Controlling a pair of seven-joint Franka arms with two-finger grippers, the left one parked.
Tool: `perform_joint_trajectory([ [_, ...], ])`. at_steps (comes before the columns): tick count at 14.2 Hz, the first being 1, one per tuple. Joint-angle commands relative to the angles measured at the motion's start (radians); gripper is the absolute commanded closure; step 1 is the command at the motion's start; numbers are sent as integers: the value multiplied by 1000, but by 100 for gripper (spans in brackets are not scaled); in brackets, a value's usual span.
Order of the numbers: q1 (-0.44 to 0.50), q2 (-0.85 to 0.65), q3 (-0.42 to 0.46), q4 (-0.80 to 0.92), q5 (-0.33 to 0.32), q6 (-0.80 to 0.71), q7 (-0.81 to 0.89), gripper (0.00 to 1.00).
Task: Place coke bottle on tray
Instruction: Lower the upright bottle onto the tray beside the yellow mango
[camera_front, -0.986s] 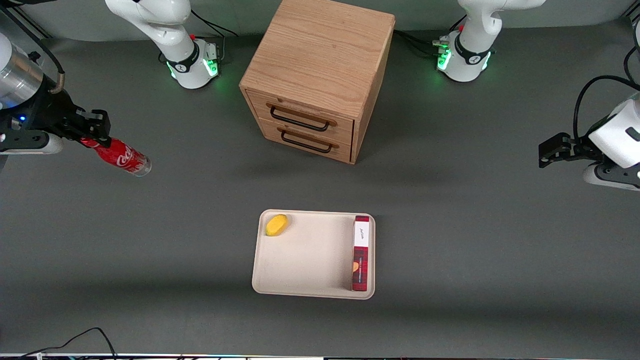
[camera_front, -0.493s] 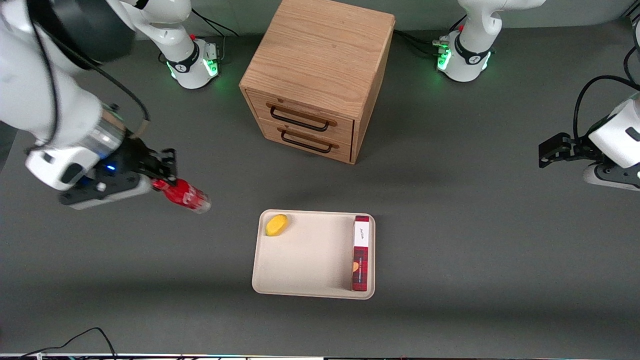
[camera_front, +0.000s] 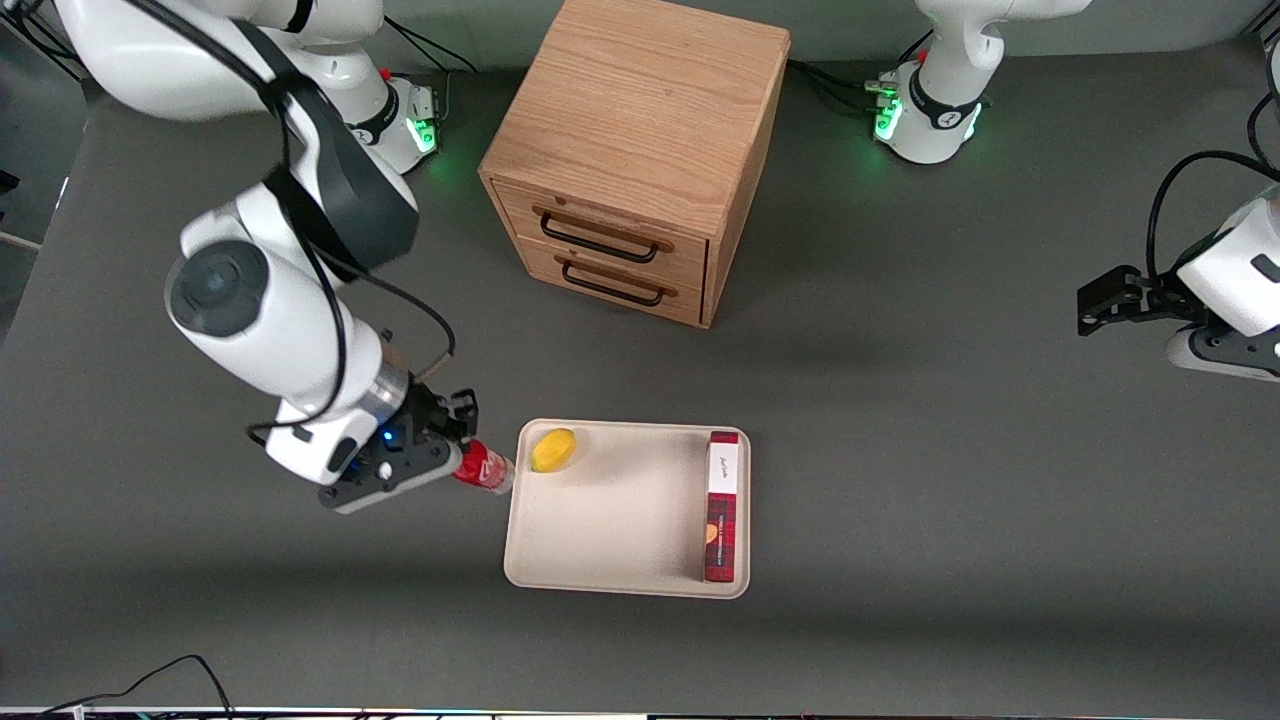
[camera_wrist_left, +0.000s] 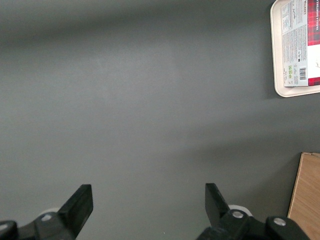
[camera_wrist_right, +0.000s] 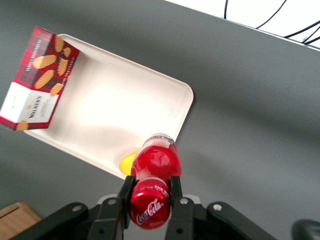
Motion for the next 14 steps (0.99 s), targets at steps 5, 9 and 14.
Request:
perform_joint_trajectory([
  [5, 65, 125, -92, 60, -29, 119, -15, 100],
  [9, 103, 157, -108, 57, -30, 158, 46, 100],
  [14, 189, 192, -210, 63, -27, 265, 63, 100],
])
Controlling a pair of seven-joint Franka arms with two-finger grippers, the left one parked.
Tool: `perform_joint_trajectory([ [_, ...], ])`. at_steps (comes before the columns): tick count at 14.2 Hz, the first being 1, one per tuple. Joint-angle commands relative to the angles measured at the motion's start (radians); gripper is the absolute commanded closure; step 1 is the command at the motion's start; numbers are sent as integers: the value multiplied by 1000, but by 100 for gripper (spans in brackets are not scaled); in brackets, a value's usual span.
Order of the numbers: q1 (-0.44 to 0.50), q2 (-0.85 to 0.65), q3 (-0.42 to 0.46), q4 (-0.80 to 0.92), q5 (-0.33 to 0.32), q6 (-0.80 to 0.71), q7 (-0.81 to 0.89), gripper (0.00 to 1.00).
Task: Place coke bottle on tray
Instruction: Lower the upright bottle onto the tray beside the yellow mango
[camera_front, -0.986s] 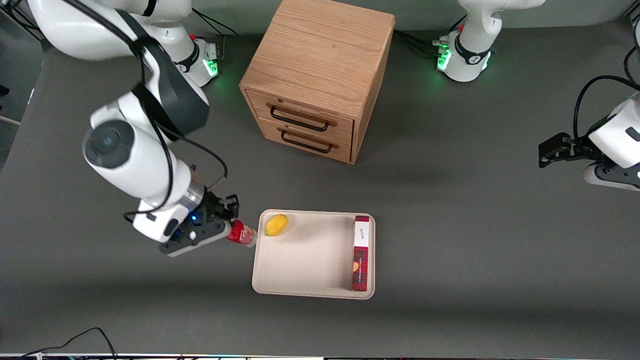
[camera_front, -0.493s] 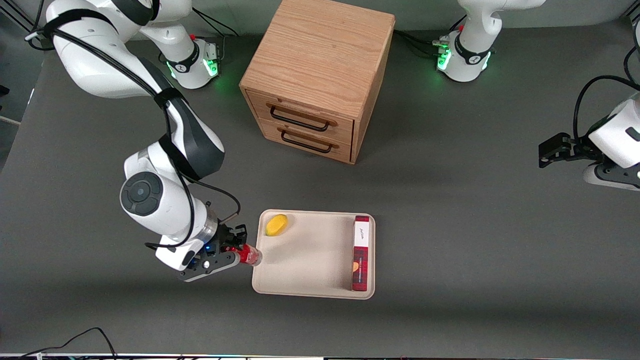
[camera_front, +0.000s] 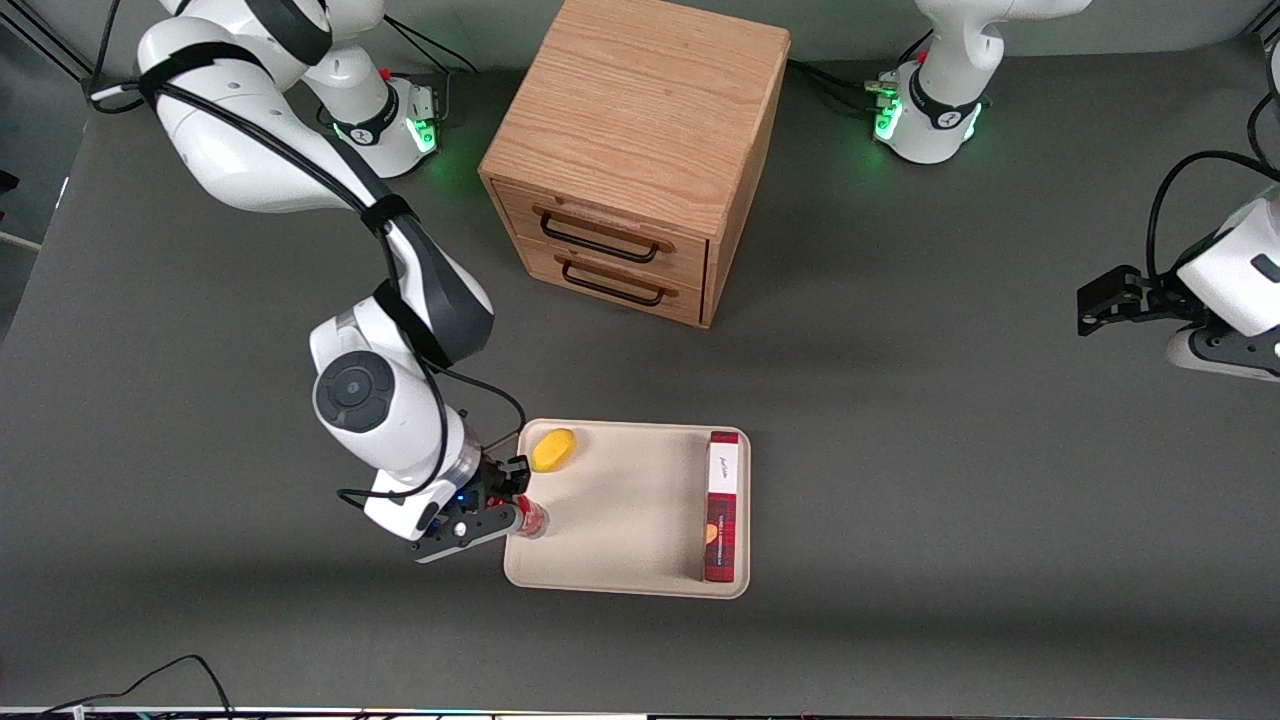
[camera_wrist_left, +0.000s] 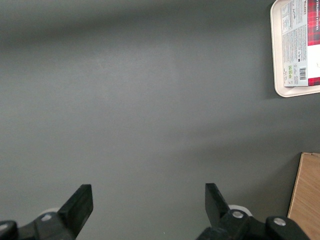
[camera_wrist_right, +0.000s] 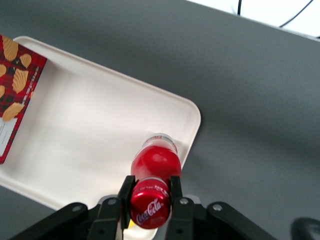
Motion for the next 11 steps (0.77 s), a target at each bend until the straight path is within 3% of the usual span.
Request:
perform_joint_trajectory([
  [1, 30, 44, -24, 52, -26, 57, 32, 100],
  [7, 69, 66, -71, 65, -26, 74, 29, 100],
  [8, 69, 72, -73, 67, -26, 83, 29, 89],
  [11, 80, 72, -82, 65, -28, 91, 30, 38],
])
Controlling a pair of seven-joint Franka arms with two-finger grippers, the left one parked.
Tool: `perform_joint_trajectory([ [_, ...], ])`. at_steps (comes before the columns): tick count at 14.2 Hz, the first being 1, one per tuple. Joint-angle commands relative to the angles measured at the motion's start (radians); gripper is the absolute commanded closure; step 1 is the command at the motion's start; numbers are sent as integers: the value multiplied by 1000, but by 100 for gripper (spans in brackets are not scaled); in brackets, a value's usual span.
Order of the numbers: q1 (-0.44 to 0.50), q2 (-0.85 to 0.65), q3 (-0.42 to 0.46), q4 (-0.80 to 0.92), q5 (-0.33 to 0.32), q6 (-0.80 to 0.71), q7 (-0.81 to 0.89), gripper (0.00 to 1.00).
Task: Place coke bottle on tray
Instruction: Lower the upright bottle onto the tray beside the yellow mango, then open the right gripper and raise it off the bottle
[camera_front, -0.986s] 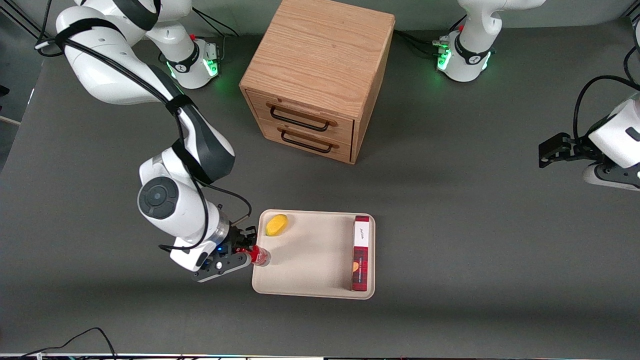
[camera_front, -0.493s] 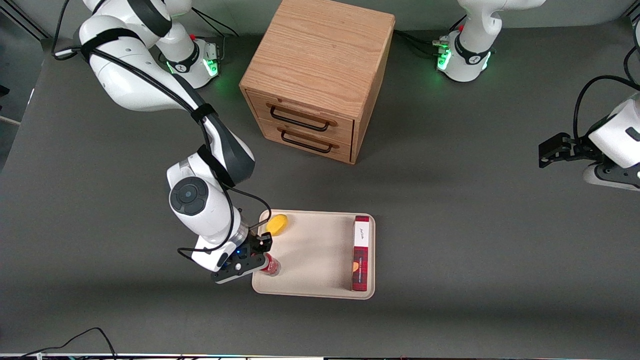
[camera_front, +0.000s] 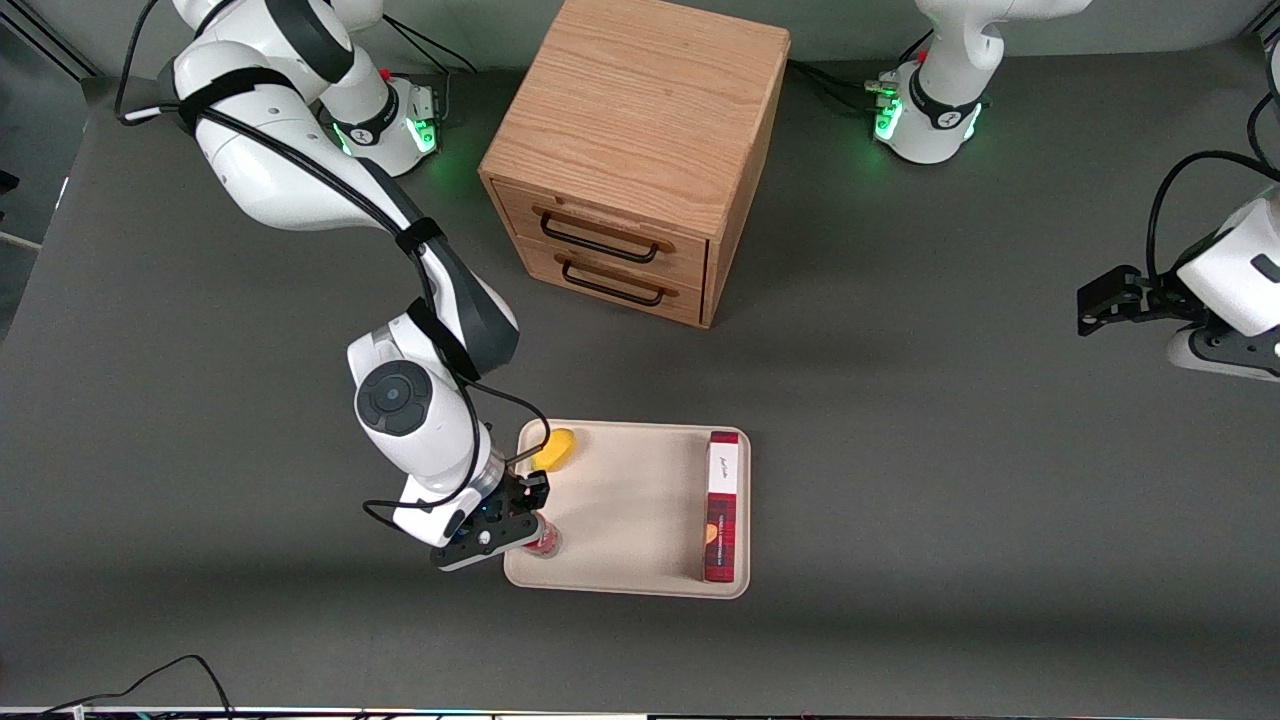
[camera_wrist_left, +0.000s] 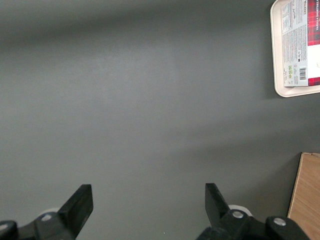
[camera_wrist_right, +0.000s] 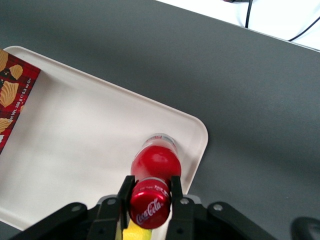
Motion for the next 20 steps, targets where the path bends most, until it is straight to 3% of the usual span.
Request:
perform_joint_trajectory([
  [1, 25, 18, -21, 42, -28, 10, 25, 24],
  [3, 24, 18, -21, 42, -26, 10, 25, 10],
  [6, 19, -7, -20, 42, -23, -9, 25, 2],
  [10, -2, -118, -9, 9, -15, -180, 15, 1],
  [14, -57, -394, -2, -269, -8, -250, 16, 0],
  [18, -178, -579, 32, -410, 124, -322, 10, 0],
  [20, -208, -640, 34, -452, 138, -378, 9, 0],
])
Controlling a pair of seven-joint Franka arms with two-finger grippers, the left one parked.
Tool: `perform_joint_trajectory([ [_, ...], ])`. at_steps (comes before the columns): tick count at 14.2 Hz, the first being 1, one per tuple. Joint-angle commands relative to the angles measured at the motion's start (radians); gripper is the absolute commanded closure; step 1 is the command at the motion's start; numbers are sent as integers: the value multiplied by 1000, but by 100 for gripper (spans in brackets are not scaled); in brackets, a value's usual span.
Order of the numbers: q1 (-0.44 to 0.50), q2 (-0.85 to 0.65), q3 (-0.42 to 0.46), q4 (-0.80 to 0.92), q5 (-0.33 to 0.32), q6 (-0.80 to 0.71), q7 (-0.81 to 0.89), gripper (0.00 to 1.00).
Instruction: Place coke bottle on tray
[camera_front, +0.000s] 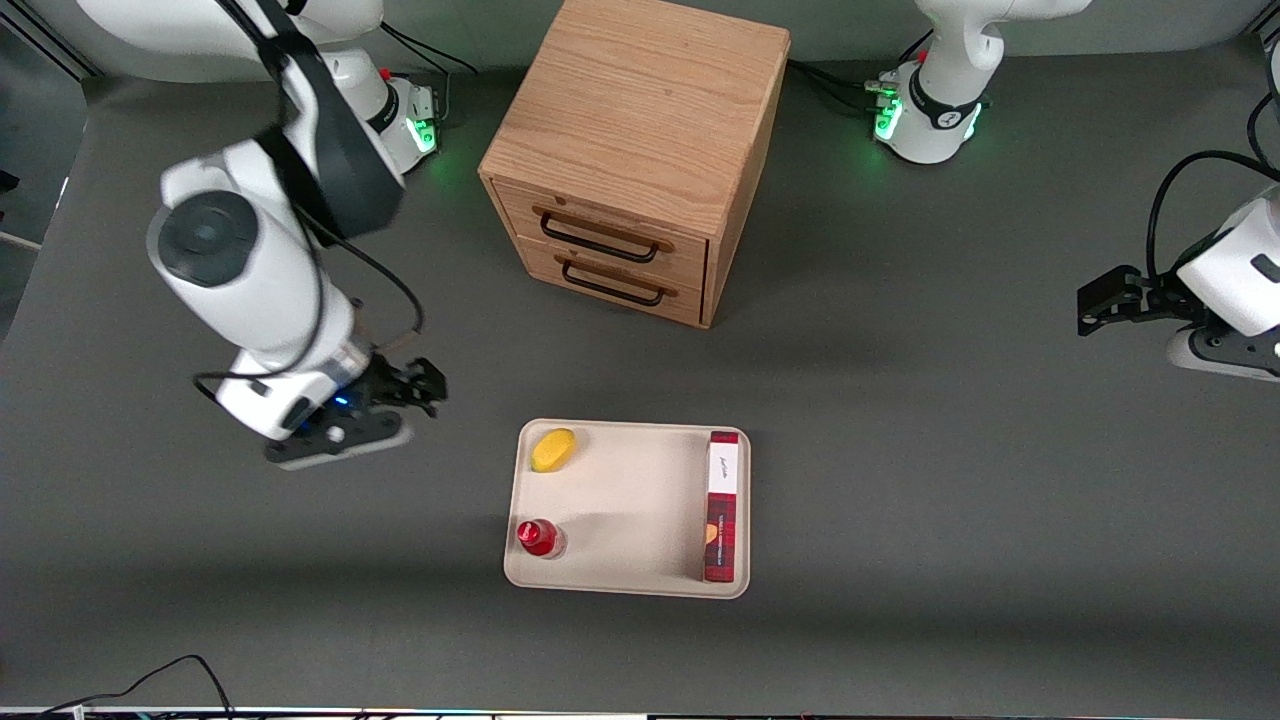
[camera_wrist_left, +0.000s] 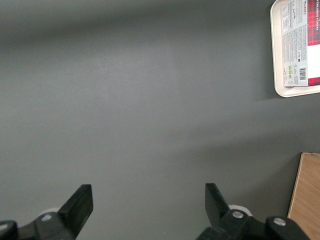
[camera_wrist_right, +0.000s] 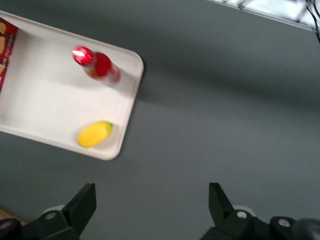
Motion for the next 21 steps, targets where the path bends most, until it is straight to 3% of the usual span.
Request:
perform_joint_trajectory([
  [1, -60, -139, 15, -142, 35, -32, 2, 0],
  [3, -106, -224, 18, -215, 40, -40, -60, 0],
  [5, -158, -278, 18, -228, 104, -99, -138, 0],
  [9, -234, -376, 16, -223, 161, -210, -208, 0],
  [12, -258, -371, 15, -176, 170, -279, -206, 0],
  [21, -258, -364, 5, -136, 172, -284, -203, 1],
])
